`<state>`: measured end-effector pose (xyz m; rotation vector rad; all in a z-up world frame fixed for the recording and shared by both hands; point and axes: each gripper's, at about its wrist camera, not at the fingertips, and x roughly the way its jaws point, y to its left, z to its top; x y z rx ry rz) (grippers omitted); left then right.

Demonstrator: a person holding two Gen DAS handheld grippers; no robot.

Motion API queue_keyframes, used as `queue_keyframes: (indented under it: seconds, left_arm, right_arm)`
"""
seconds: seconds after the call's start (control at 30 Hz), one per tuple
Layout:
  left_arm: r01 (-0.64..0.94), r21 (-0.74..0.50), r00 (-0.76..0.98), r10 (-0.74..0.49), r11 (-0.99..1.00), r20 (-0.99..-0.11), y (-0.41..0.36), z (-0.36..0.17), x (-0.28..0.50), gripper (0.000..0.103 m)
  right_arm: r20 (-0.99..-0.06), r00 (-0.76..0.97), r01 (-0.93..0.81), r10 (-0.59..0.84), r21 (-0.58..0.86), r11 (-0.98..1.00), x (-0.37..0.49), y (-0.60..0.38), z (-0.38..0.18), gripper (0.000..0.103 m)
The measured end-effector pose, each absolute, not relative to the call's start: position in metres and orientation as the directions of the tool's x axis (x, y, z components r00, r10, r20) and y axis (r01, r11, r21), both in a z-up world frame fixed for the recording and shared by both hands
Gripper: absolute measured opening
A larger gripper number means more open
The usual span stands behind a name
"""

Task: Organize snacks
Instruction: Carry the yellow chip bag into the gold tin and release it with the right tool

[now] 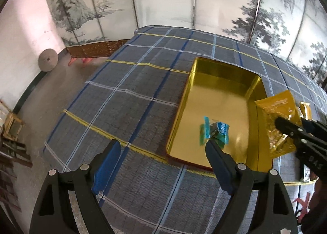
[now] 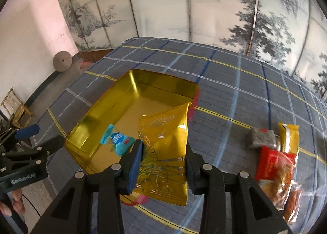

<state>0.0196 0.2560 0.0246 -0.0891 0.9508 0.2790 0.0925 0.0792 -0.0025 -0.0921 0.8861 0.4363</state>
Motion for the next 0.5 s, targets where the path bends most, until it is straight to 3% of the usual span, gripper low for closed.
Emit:
queue_keyframes:
  seconds: [0.5]
  left_arm:
    - [-0.409, 0.021, 0.513, 0.248, 0.912, -0.822, 0.295, 0.022, 0.002, 0.083]
  right_arm:
    - [-0.782, 0.523, -0.493, 0.338, 0.045, 0.869, 0.093, 0.116, -0.018, 0.038]
